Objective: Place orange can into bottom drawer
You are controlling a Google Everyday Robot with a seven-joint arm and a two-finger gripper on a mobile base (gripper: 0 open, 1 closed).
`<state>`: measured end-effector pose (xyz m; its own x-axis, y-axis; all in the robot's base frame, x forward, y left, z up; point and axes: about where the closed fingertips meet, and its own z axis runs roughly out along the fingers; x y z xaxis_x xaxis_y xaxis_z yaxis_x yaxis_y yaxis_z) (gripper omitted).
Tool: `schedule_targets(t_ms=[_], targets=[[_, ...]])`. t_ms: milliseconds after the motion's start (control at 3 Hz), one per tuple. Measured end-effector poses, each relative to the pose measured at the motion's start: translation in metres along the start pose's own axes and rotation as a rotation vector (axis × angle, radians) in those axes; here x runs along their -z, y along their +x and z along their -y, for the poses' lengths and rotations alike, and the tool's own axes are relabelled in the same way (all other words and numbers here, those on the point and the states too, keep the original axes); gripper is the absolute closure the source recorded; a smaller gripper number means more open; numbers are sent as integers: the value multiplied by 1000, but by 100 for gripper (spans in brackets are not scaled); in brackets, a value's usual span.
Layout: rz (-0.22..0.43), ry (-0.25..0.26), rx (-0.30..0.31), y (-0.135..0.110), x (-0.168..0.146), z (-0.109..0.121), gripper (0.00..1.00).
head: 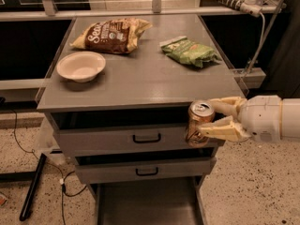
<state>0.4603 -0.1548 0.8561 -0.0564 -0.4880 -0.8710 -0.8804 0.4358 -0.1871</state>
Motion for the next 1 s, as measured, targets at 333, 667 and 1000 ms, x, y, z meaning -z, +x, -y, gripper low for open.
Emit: schedule_targets(t_ms=[333,667,1000], targets=[[-2,-2,-2,1,-2,-1,100],[-6,-6,-55,39,-20,-16,100],[6,11,-127,114,-56,-35,100]])
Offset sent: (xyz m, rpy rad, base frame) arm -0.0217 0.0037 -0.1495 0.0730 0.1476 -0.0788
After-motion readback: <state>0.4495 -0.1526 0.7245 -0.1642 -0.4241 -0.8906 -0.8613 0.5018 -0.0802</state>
